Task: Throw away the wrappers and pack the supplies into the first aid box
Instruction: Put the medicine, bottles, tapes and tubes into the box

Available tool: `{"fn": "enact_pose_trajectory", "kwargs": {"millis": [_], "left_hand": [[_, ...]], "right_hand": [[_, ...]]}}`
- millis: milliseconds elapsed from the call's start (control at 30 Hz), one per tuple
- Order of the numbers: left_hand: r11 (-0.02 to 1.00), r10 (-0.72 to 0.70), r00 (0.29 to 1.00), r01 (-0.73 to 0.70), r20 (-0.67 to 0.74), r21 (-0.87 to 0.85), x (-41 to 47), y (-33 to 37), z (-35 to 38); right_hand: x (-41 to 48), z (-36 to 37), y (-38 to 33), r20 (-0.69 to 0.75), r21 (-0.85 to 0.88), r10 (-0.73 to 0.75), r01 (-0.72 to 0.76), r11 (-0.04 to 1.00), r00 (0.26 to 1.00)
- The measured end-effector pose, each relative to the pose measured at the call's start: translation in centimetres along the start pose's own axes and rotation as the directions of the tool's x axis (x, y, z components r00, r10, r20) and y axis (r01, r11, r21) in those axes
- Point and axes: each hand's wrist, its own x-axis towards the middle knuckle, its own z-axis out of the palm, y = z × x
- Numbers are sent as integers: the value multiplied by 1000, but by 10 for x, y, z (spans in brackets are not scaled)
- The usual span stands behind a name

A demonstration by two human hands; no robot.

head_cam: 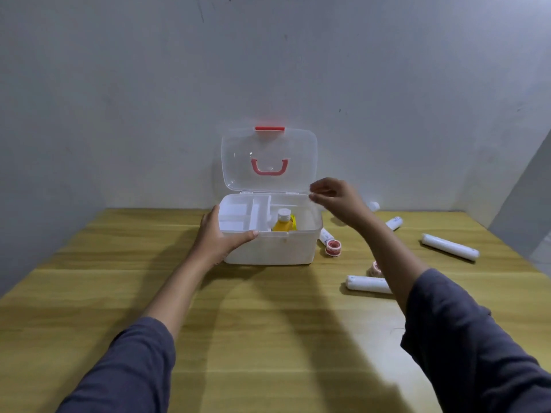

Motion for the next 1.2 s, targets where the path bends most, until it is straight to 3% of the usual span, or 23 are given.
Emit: {"fn": "enact_pose_trajectory", "kwargs": {"millis": [133, 267, 400, 533, 933, 1033, 1200], "left_hand": [[1000, 6, 1000, -6, -11, -1, -2, -3, 0], [1000, 14, 999, -15, -31, -11, -3, -5, 0], [1000, 21, 1000, -21, -20, 5, -4, -5, -1], [1000, 14, 999, -14, -31, 10, -6, -2, 0], [999, -30, 1000, 31, -3, 18, -9, 4, -2], [999, -39, 999, 39, -11, 6, -9, 5, -2], [999, -42, 999, 42, -4, -4, -10, 6, -3]], "right_hand": [[20, -6, 43, -225, -41, 157, -170, 985, 962], [33, 3, 79, -291, -147, 234, -285, 947, 928], [37, 13, 102, -279, -300, 281, -362, 883, 918], [32, 15, 110, -264, -417, 219, -316, 852, 939], [-20, -1, 92, -242, -338, 65, -147, 929, 968], [-25, -8, 91, -235, -338, 154, -230, 913, 960], [-27, -12, 79, -145, -467, 406, -424, 776, 902]]}}
